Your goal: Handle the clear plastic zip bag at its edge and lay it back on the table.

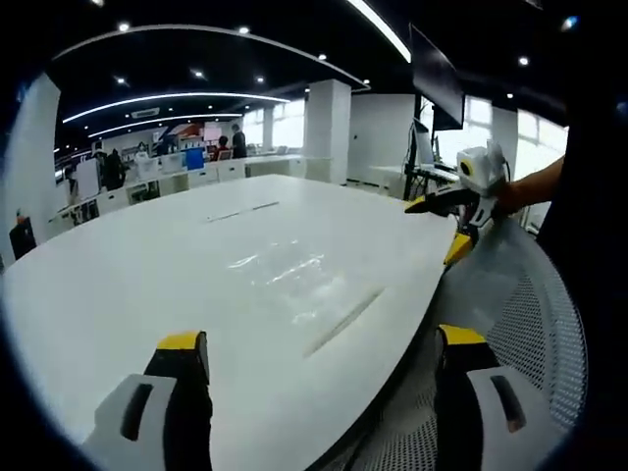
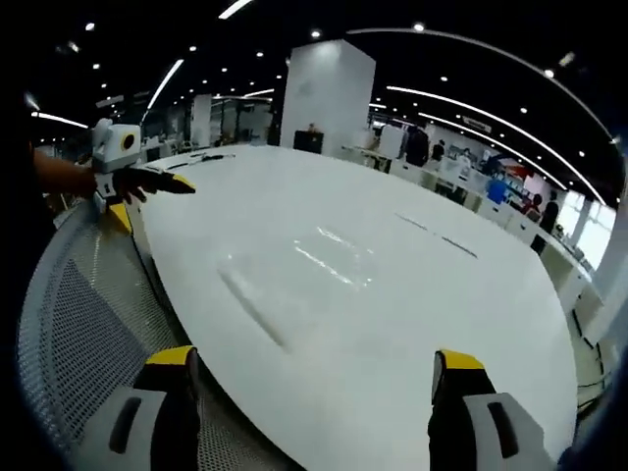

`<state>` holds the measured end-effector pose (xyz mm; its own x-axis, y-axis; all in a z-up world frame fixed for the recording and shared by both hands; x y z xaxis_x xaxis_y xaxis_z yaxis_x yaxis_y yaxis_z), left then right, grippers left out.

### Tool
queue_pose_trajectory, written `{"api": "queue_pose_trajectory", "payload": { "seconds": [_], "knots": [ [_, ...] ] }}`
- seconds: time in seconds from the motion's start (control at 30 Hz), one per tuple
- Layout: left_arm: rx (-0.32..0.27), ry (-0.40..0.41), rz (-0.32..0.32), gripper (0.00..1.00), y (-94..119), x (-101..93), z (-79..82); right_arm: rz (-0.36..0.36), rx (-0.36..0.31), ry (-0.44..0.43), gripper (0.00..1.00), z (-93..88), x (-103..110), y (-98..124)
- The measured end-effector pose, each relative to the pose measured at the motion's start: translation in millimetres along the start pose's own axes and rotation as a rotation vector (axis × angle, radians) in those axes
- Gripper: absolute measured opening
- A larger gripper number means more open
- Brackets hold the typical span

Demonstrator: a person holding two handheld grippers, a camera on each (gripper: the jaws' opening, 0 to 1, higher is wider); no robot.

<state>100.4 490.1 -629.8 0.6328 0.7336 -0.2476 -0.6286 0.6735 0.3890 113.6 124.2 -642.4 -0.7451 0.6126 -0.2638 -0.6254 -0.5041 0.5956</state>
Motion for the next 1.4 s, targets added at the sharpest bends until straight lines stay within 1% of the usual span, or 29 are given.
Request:
{"api": "queue_pose_trajectory", "payload": {
  "seconds": [0.1,0.17,0.23,0.37,0.47,0.57,0.63,0.73,0.77,0.87,1.0,1.17,1.4],
  "knots": [
    [-0.007,-0.002,0.007,0.98,0,1.4,0.8,-0.012,0.002,-0.023,1.0,-3.8,4,1],
    [0.015,-0.023,0.019,0.99,0,3.2,0.1,-0.021,-0.003,-0.036,1.0,-5.9,7,1],
    [0.026,-0.036,0.013,0.99,0,4.3,0.0,-0.027,0.003,-0.049,1.0,-8.5,8,1],
    [0.025,-0.04,0.006,0.99,0,8.5,-0.6,-0.035,0.003,-0.056,1.0,-12.6,10,1],
    [0.018,-0.04,0.013,0.99,-2,10.7,-3.8,-0.05,-0.001,-0.048,1.0,-12.2,10,1],
    [0.025,-0.027,0.021,0.99,-5,14.4,-10.9,-0.062,-0.018,-0.045,1.0,-10.8,11,0],
    [0.03,-0.015,0.027,0.99,-5,15.2,-12.3,-0.061,-0.009,-0.012,1.0,-10.1,12,-1],
    [-0.008,-0.013,0.025,0.99,-4,15.7,-10.9,-0.06,-0.019,-0.003,1.0,-8.7,12,-1],
    [-0.008,-0.018,0.028,0.99,-4,14.8,-10.9,-0.06,-0.02,-0.003,1.0,-8.5,12,-1],
    [0.018,-0.051,0.026,0.99,-6,13.1,-13.2,-0.063,-0.022,-0.001,1.0,-8.0,12,-1],
    [0.03,-0.075,0.018,0.99,-7,11.6,-13.6,-0.061,-0.02,-0.005,1.0,-7.9,12,-2],
    [0.027,-0.091,0.013,0.99,-8,11.5,-14.0,-0.064,-0.021,-0.015,0.99,-8.3,11,-2],
    [0.04,-0.102,0.004,0.99,-9,11.9,-16.0,-0.077,-0.016,-0.019,0.97,-9.0,10,-1]
  ]
}}
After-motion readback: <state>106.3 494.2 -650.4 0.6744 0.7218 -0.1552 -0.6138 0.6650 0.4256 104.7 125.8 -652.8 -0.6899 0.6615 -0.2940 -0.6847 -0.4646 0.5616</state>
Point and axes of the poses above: the point that each gripper's makers call its tool centre point, and the gripper's own axes: y roughly backward along the fingers, x roughly to its left, z roughly out of its top, the point moved 10 cm from there along y, roughly backward along the fingers, and after that the axes turned 11 degrees about y, right-handed, at the moved point
